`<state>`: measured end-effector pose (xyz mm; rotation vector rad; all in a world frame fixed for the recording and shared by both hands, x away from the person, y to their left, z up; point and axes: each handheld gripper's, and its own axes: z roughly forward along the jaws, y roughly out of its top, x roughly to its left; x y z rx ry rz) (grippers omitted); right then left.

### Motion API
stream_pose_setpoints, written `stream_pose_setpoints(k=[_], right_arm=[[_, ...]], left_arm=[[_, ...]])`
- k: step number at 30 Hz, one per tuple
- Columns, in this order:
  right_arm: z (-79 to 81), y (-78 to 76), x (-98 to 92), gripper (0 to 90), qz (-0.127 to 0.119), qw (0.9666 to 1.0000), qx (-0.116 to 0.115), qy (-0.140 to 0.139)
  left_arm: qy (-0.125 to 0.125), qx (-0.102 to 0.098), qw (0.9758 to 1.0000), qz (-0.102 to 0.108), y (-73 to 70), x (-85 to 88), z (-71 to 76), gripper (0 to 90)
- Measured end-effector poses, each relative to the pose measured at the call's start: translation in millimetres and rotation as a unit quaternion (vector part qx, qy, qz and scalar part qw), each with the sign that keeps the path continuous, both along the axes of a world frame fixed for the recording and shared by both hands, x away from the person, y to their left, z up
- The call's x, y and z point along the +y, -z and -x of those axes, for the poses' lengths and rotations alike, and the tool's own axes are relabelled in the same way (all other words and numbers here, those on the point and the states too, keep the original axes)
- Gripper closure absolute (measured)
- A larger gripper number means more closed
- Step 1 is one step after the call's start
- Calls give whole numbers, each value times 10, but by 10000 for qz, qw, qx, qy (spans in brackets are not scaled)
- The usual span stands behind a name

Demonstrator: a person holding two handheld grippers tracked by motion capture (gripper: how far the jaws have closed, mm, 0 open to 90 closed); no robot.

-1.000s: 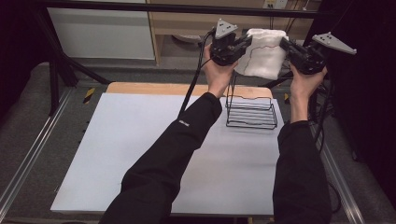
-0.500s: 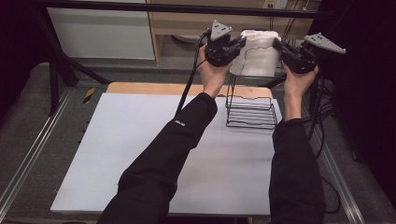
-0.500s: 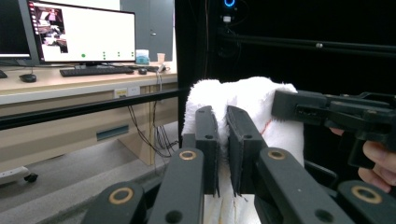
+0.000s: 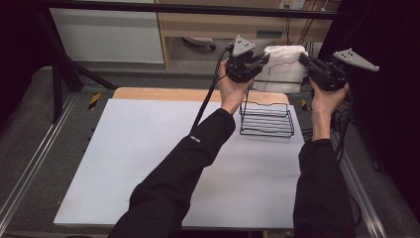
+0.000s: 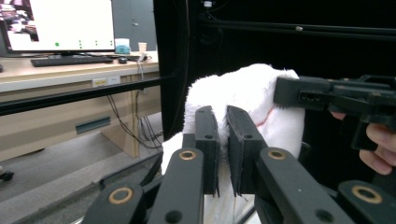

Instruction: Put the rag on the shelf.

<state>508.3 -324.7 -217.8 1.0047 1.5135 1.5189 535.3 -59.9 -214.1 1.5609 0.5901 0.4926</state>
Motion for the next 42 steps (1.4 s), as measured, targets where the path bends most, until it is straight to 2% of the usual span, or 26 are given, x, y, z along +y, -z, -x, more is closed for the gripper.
stream_pose_setpoints(k=[14, 23, 37, 42], right_arm=[[239, 53, -1, 830, 143, 9998, 128, 27], [293, 101, 21, 828, 294, 9994, 189, 20], [415, 229, -15, 800, 253, 9994, 224, -102], [505, 245, -28, 757, 258, 9987, 391, -187]], left_arm=[[225, 113, 9995, -201, 92, 48, 137, 829], [252, 208, 9989, -331, 188, 62, 132, 828], [410, 249, 9976, -503, 267, 90, 219, 821], [405, 259, 9970, -610, 311, 90, 258, 820]])
